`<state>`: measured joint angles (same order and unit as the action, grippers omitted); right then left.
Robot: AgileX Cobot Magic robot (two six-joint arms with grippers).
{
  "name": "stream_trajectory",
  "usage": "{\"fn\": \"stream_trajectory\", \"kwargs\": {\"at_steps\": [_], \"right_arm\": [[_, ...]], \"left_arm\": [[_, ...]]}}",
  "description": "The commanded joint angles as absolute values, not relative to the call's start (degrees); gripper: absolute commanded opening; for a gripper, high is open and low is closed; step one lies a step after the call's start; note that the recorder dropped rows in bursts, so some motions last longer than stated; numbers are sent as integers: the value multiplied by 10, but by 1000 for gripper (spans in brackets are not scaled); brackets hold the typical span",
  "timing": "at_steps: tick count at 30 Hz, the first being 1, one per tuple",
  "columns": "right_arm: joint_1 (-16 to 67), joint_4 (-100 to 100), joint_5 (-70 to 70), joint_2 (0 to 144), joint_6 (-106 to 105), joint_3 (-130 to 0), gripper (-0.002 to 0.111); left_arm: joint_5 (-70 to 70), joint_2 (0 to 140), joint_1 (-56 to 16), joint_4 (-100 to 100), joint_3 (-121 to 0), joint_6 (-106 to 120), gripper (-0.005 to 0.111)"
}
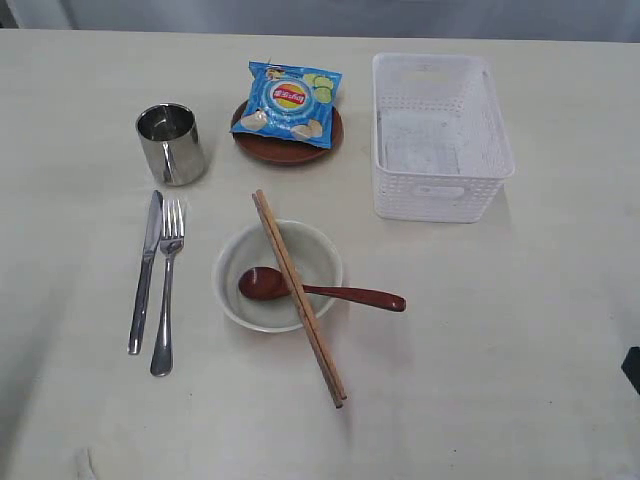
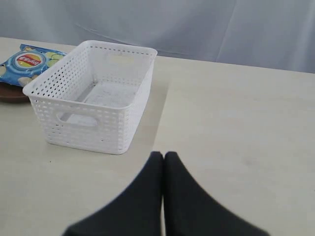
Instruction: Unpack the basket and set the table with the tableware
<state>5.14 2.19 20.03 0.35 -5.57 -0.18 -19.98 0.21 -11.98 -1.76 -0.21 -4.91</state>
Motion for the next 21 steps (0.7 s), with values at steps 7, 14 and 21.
{"fn": "stream_trajectory", "kwargs": {"at_steps": [7, 14, 21], "right_arm": [[48, 20, 200, 0, -47, 0, 0], [48, 20, 199, 0, -47, 0, 0], [48, 20, 199, 0, -47, 0, 0]], "left_arm": [[-199, 0, -122, -17, 0, -47, 0], [-199, 0, -122, -17, 0, -47, 0], [-199, 0, -122, -17, 0, -47, 0]]}}
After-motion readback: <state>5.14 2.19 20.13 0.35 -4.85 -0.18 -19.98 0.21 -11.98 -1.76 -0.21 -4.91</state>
